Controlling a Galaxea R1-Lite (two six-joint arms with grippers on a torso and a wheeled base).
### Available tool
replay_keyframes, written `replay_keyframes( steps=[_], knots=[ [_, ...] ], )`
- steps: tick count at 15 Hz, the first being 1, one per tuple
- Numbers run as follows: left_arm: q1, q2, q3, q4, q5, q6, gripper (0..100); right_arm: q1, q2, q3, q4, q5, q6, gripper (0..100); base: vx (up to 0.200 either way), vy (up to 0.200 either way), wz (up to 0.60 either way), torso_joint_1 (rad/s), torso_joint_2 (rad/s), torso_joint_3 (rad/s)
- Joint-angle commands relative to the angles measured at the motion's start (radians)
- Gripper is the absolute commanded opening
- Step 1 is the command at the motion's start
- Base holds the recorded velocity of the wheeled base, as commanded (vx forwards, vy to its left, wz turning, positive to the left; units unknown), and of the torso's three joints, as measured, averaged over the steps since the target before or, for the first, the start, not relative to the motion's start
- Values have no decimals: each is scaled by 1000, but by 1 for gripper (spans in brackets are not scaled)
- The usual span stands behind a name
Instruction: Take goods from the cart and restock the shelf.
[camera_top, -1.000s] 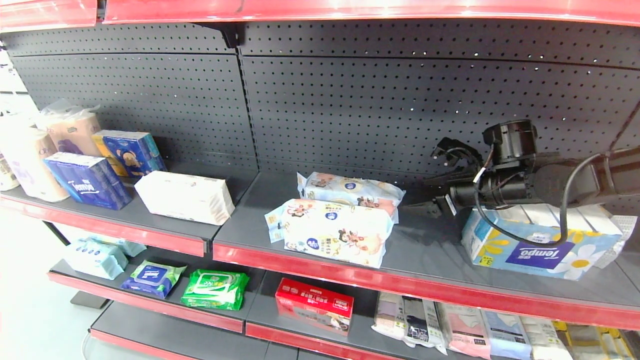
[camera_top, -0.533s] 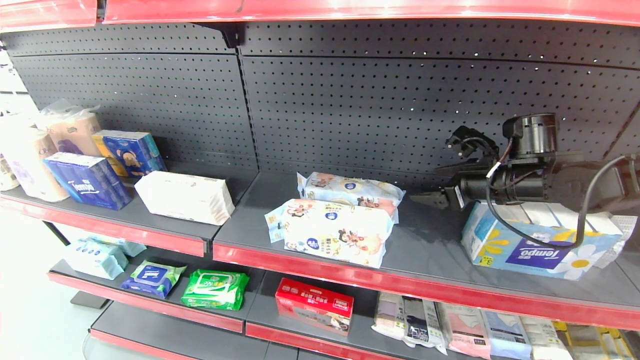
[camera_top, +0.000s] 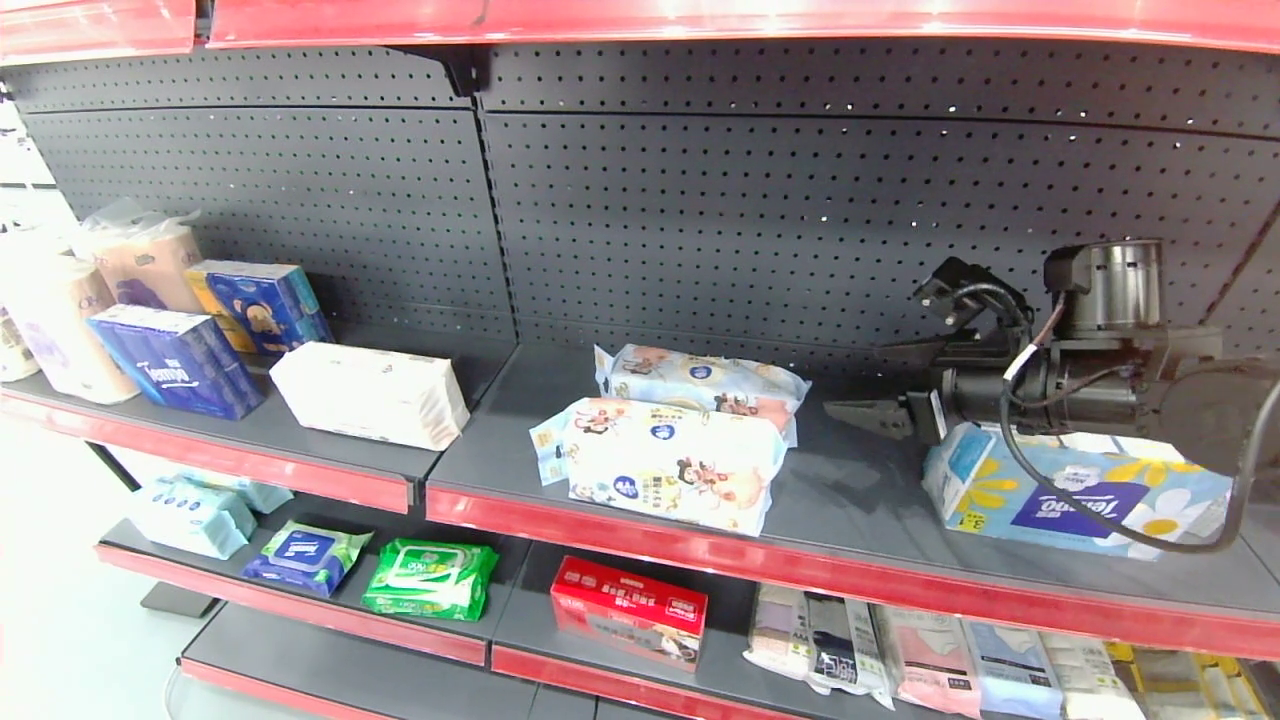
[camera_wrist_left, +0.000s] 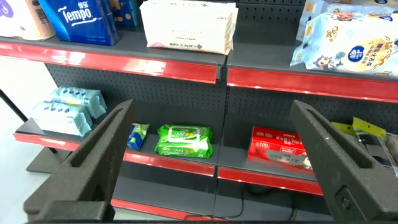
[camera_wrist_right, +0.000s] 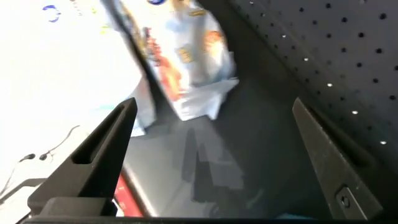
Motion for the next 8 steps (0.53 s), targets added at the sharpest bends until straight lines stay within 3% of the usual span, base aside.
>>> replay_keyframes(
  steps=[1, 4, 8],
  knots=[
    [0, 1, 0, 0, 0, 0, 100, 12, -65, 85, -15, 0, 19, 100, 0, 0, 0, 0, 0, 0],
    [0, 1, 0, -2, 0, 0, 100, 27, -77, 165, -23, -30, 21, 100, 0, 0, 0, 0, 0, 0],
    [0, 1, 0, 0, 0, 0, 100, 119, -57, 192, -44, -101, 51, 100, 0, 0, 0, 0, 0, 0]
  ],
)
